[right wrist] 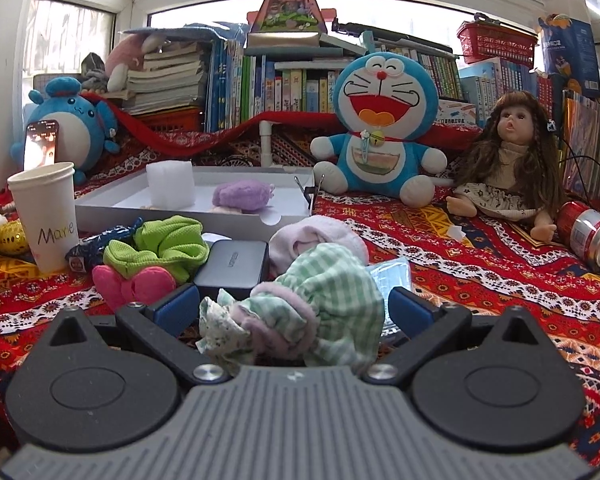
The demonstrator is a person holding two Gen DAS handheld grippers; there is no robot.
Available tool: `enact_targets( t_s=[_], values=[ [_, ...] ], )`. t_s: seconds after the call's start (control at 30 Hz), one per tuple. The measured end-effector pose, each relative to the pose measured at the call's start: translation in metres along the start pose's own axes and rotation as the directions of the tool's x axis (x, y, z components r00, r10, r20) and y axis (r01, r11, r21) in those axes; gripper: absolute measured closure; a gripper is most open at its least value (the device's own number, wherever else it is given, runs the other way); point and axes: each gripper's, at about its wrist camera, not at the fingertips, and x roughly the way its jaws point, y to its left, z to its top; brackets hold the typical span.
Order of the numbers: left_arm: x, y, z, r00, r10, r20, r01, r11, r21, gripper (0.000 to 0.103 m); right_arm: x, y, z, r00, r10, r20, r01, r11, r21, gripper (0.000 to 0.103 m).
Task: Organize soft objects
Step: 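Grasp the white fluffy pompom with the left gripper while the right grasps the green-checked cloth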
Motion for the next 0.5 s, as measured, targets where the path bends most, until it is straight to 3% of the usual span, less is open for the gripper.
enact_targets(
  t_s=[0.33,0.5],
  values=[
    [0.0084,0.0010,0.0012,0.999,-0.022,-0.032,0.022,1.000,-0.019,0.016,0.0074,0.0020,-0.0037,0.999,0.014,-0.033,-0.014,1.000,-0.013,0.000],
    [0.0096,0.0050,0.0018,0.999,-0.031,-0.038,0.029,0.998,-0.047,0.034,0.0068,0.0032,-0.0038,0.999,0.025,-0.032,-0.026,0.999,-0.023,0.000]
  ],
)
